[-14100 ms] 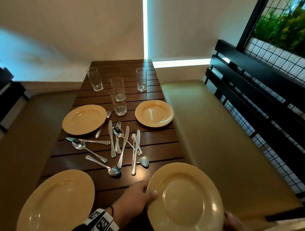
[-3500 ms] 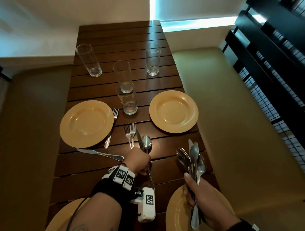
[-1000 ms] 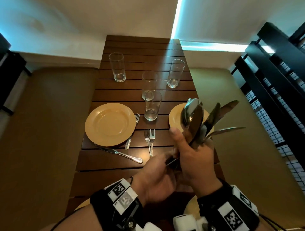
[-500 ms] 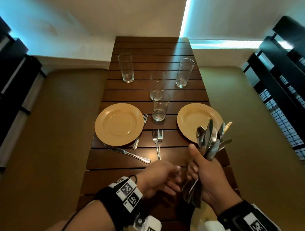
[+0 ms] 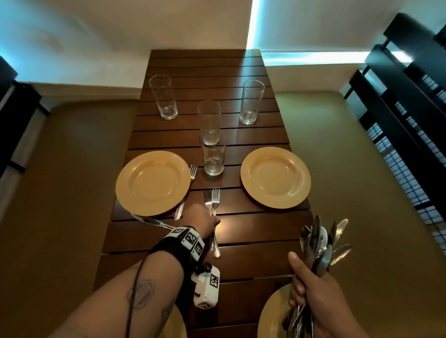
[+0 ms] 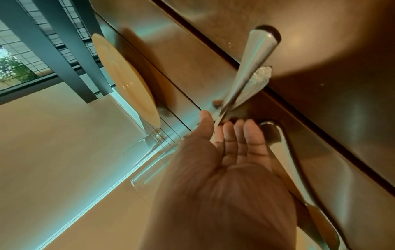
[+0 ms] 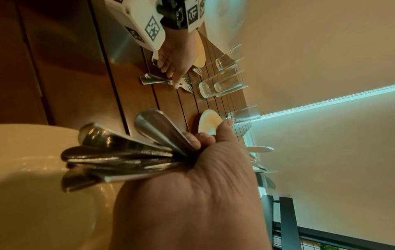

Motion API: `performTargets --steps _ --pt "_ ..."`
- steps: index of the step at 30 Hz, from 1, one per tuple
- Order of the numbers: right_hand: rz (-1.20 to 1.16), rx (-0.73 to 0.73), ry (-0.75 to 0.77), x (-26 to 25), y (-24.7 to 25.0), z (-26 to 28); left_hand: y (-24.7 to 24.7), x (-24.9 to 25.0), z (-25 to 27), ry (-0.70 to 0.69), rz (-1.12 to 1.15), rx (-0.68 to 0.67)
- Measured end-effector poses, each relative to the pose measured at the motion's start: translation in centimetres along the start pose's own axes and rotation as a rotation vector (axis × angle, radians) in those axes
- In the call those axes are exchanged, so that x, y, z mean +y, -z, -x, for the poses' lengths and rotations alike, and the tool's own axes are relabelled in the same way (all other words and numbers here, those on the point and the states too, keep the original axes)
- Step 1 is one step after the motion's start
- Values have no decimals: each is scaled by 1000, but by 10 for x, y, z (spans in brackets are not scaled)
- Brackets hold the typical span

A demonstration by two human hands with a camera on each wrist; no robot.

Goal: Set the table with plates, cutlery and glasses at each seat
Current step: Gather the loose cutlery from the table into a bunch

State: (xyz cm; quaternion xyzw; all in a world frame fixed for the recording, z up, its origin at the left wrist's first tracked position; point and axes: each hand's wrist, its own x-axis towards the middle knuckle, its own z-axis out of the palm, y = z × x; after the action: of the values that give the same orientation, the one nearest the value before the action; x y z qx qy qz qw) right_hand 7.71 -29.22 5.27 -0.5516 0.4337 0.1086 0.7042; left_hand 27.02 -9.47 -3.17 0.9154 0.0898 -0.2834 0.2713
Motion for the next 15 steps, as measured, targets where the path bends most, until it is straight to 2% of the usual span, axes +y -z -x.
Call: performTargets --steps 4,11,15 --pt "39 14 4 0 21 -3 -2 11 -3 54 -48 4" --pt "19 10 7 -4 47 -8 -1 5 -3 181 126 -26" --pt "23 9 10 -6 57 -12 3 5 1 94 93 6"
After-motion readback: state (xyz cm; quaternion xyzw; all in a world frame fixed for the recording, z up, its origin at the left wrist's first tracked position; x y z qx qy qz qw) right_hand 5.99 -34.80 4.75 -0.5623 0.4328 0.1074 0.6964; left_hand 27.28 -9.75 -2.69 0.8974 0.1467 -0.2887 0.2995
